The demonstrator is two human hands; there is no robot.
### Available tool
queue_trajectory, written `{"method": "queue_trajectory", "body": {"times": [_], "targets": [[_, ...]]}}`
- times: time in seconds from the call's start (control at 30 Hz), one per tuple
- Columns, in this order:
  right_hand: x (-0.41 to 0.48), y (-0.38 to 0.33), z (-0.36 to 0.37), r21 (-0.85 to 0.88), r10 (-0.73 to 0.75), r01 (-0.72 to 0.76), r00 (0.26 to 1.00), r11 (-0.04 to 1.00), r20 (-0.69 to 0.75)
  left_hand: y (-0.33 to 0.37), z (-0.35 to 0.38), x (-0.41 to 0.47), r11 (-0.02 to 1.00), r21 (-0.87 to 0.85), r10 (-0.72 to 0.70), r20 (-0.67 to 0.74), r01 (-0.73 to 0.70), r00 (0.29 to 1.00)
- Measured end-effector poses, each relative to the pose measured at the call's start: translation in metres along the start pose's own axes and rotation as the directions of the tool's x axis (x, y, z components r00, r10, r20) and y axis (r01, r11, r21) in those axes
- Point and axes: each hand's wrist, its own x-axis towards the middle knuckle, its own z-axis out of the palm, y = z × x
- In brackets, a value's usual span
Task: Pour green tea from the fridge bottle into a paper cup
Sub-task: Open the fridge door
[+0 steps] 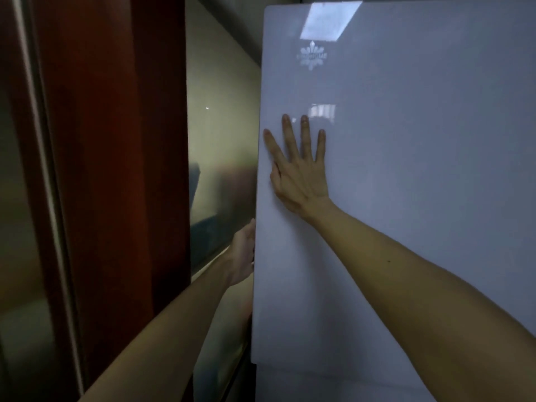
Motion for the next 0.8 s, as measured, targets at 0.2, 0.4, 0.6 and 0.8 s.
{"method": "queue_trajectory", "body": {"times": [0.2,0.4,0.6,0.8], "targets": [[-0.018,-0.011,-0.049,0.007,0.027,-0.027,0.999,1.0,0.029,0.002,-0.014,-0.048,0.996,-0.026,-0.081,0.108,0.084,0.991],[-0.043,-0.029,-0.107,0.062,0.128,-0.135,0.986,0.989,0.109,0.0,-0.01,-0.102,0.991,-0.022,-0.123,0.176,0.129,0.977],[-0.066,-0.056,-0.165,0.213,0.282,-0.308,0.948,0.927,0.147,-0.008,-0.012,-0.141,0.988,0.064,-0.149,0.219,0.138,0.964],[-0.087,-0.05,-0.212,0.311,0.309,-0.32,0.947,0.895,0.086,-0.005,-0.001,-0.186,0.985,0.06,-0.175,0.277,0.165,0.945]]}}
